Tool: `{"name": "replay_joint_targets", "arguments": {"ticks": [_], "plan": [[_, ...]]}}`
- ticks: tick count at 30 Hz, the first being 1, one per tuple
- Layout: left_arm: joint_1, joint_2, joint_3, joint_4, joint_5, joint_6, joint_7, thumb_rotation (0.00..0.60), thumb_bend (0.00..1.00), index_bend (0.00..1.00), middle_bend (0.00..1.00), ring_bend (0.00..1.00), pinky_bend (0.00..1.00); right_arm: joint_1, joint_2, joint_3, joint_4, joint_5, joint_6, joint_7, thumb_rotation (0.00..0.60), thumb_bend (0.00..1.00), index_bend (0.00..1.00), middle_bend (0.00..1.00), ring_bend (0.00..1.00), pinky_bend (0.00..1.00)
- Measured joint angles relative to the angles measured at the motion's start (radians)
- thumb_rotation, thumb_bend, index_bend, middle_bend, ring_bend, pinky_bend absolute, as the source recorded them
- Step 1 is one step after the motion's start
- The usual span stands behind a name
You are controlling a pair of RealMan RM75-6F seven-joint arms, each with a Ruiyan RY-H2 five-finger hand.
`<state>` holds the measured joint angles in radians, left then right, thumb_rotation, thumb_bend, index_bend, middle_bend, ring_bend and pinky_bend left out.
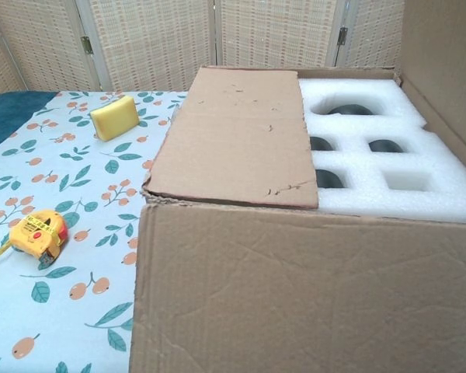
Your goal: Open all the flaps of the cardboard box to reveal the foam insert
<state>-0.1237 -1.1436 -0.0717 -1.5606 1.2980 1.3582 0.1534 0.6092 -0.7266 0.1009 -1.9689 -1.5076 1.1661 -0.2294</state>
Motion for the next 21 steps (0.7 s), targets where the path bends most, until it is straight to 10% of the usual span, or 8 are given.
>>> {"name": "replay_joint_targets", "arguments": {"ticks": [21], "plan": [[-0.009,-0.011,0.001,0.006,0.002,-0.003,0.025,0.600,0.53,0.15,0.20,0.18,0.02,-0.312,-0.014,-0.112,0.215,-0.083,0.247,0.279,0.065,0.64,0.44,0.05,0.08,0.00]]}}
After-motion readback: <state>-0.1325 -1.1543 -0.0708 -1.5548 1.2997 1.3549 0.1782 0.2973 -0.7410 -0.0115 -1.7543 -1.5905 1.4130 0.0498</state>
